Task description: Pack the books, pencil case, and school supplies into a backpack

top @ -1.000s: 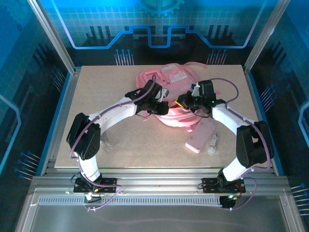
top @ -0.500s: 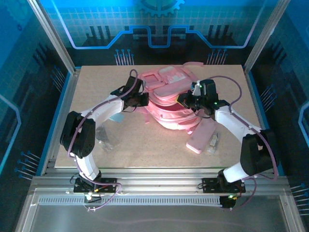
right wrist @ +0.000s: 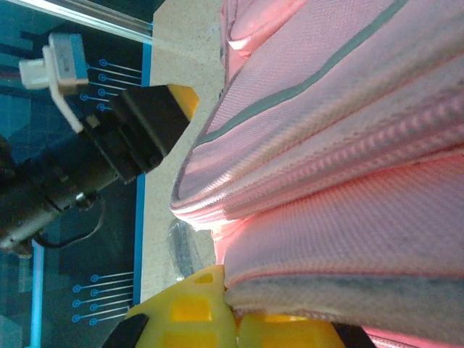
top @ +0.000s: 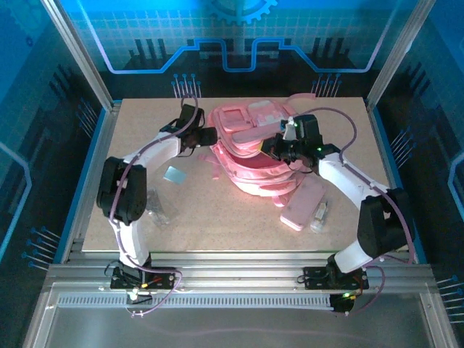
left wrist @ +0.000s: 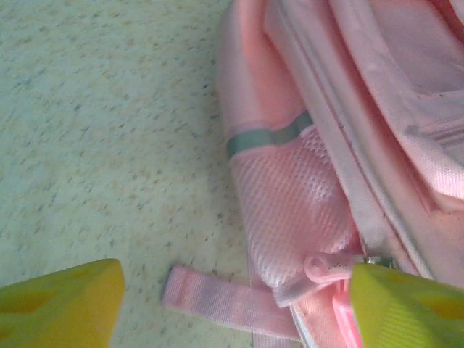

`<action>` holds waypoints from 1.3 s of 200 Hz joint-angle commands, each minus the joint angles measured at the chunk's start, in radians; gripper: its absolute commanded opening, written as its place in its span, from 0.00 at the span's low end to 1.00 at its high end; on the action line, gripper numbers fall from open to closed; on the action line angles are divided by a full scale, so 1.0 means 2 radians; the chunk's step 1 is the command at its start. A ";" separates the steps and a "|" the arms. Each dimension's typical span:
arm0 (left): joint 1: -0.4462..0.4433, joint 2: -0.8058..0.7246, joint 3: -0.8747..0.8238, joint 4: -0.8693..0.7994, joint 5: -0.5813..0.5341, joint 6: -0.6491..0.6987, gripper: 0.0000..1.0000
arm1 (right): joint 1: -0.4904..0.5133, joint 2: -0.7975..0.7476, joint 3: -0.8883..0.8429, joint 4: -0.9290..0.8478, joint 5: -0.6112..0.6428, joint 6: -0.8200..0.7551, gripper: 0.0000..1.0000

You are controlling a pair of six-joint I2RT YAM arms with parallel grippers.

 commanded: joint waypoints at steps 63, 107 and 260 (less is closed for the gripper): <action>-0.146 -0.117 -0.111 0.134 -0.005 0.211 0.99 | -0.002 0.064 0.160 -0.112 -0.066 -0.086 0.00; -0.151 -0.042 -0.055 0.160 -0.068 0.270 0.97 | -0.002 0.061 0.172 -0.127 -0.085 -0.088 0.00; -0.107 0.034 0.099 0.025 -0.078 0.116 0.00 | -0.070 -0.088 0.006 -0.275 0.116 -0.101 1.00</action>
